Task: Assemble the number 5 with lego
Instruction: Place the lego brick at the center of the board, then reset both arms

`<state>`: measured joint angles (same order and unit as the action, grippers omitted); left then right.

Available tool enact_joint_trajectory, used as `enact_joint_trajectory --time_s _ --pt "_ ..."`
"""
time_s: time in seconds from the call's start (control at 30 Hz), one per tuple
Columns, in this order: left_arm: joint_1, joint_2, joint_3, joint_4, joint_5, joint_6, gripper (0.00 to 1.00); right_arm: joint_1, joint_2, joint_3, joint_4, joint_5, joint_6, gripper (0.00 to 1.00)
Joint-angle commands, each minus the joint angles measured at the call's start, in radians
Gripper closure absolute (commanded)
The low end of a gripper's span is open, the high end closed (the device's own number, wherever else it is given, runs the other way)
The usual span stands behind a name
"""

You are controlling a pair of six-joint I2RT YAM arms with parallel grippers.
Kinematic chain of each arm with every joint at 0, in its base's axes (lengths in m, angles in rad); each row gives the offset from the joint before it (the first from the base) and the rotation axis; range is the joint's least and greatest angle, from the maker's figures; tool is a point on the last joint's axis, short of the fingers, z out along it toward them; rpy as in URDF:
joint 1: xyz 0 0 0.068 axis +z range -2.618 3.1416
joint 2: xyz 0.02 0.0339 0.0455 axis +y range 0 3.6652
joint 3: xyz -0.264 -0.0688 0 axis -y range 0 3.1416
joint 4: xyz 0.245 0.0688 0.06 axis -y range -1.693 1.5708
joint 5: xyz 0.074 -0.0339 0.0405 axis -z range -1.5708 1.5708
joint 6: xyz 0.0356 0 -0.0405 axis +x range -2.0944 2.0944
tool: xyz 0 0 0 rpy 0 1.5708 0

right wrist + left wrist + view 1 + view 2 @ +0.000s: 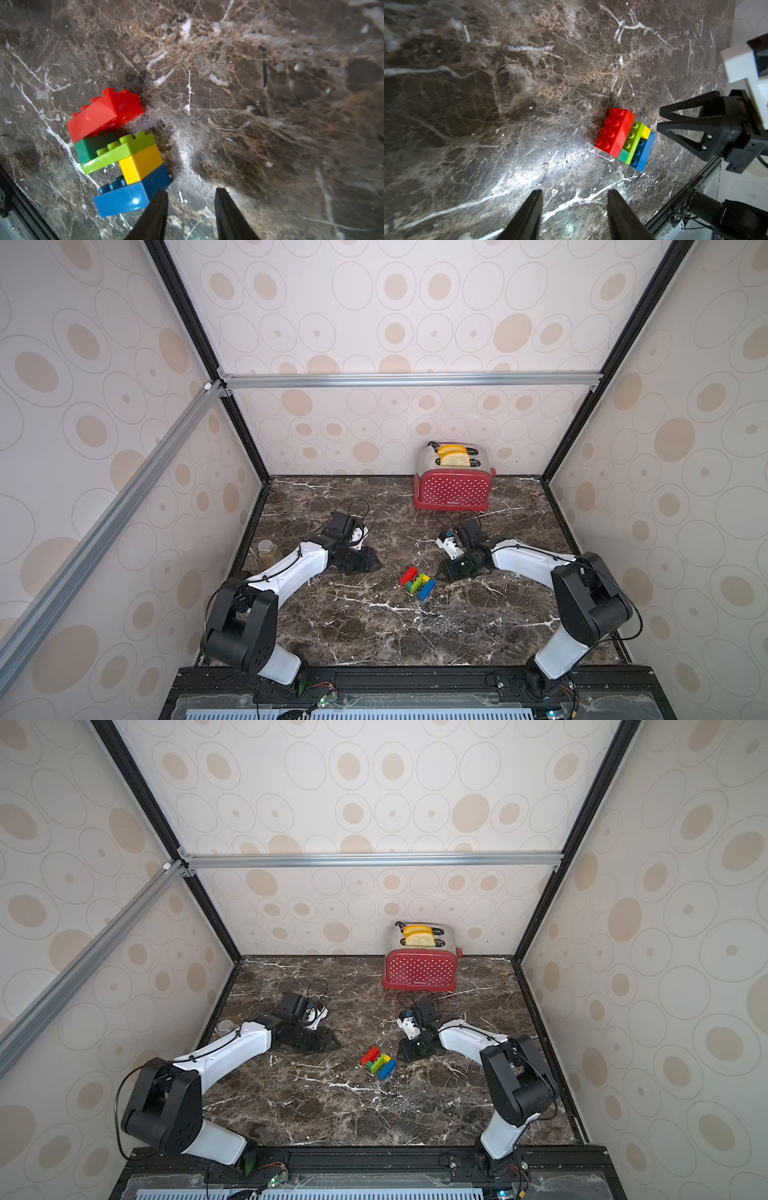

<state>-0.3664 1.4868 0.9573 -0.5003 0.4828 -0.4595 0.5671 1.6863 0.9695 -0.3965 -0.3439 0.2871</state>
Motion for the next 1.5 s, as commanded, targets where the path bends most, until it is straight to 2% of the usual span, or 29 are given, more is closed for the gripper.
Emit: enact_joint_trajectory --time_s 0.0,0.47,0.7,0.87,0.97,1.0,1.03,1.07,1.1,1.13,1.17,1.2,1.37,1.47 --pt "-0.001 -0.026 -0.017 -0.044 -0.057 -0.018 0.47 0.03 0.016 0.017 -0.008 -0.013 -0.012 0.57" --pt "-0.002 -0.027 -0.032 -0.041 -0.093 -0.025 0.47 0.124 -0.021 -0.011 -0.02 -0.017 0.02 0.57" --pt "-0.001 -0.052 -0.045 -0.04 -0.118 -0.032 0.47 0.127 -0.024 -0.009 -0.014 -0.032 0.016 0.57" --pt "-0.001 -0.078 -0.037 -0.046 -0.161 -0.039 0.43 0.12 -0.077 0.0 -0.06 0.016 -0.009 0.54" --pt "-0.002 -0.095 -0.012 -0.051 -0.214 -0.042 0.37 0.084 -0.143 0.002 -0.093 0.038 -0.025 0.48" --pt "-0.002 -0.099 0.0 -0.055 -0.235 -0.038 0.31 0.068 -0.163 0.004 -0.103 0.049 -0.032 0.46" --pt "-0.001 -0.104 0.016 -0.061 -0.261 -0.033 0.21 0.047 -0.19 0.007 -0.116 0.065 -0.041 0.43" --pt "-0.001 -0.107 0.034 -0.063 -0.286 -0.029 0.06 0.024 -0.217 0.01 -0.124 0.077 -0.048 0.4" --pt "0.0 -0.109 0.051 -0.065 -0.309 -0.022 0.01 0.002 -0.238 0.013 -0.131 0.084 -0.057 0.38" --pt "0.001 -0.108 0.071 -0.068 -0.335 -0.013 0.01 -0.029 -0.261 0.019 -0.136 0.089 -0.064 0.36" --pt "0.002 -0.104 0.091 -0.072 -0.365 -0.001 0.01 -0.056 -0.278 0.022 -0.139 0.094 -0.069 0.21" --pt "0.007 -0.097 0.117 -0.083 -0.402 0.013 0.01 -0.086 -0.293 0.03 -0.143 0.099 -0.075 0.0" --pt "0.052 -0.083 0.188 -0.059 -0.623 0.074 0.01 -0.254 -0.325 0.068 -0.131 0.172 -0.042 0.0" --pt "0.108 -0.106 0.154 0.043 -0.738 0.135 0.01 -0.36 -0.323 0.086 -0.114 0.296 -0.008 0.0"
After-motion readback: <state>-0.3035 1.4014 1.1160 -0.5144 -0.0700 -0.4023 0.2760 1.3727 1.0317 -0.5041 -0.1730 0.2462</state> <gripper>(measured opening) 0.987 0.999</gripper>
